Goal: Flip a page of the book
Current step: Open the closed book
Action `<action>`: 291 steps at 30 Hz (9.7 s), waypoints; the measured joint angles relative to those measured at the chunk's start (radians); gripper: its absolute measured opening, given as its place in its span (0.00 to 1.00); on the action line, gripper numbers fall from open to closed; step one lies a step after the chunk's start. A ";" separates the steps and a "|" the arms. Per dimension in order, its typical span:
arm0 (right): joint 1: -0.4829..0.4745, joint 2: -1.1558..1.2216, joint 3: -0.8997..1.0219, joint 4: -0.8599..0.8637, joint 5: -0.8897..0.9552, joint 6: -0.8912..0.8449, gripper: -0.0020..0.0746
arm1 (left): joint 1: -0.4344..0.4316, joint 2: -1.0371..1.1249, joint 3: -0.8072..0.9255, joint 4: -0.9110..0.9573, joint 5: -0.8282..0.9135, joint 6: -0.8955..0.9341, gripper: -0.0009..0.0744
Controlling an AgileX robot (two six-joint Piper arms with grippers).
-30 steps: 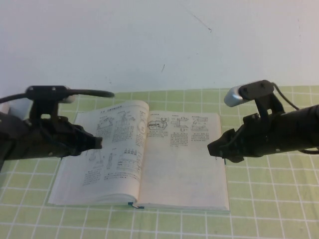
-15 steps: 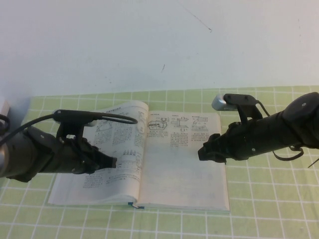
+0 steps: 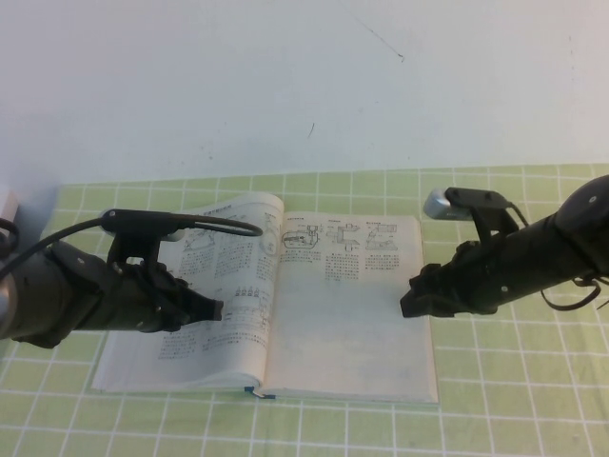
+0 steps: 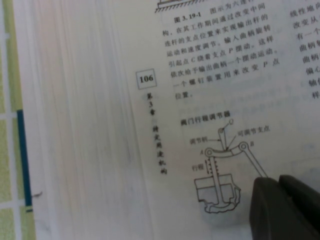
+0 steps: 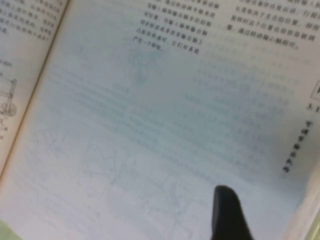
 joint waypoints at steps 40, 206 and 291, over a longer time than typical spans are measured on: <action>0.002 0.049 -0.088 0.125 0.159 -0.089 0.52 | 0.000 0.000 0.000 -0.025 -0.004 0.004 0.01; 0.002 0.186 -0.254 0.543 0.456 -0.307 0.52 | -0.667 -0.119 0.092 0.137 -0.316 0.050 0.01; 0.062 0.264 -0.400 0.144 0.360 -0.248 0.02 | -0.517 -0.138 0.092 -0.317 -0.664 0.258 0.01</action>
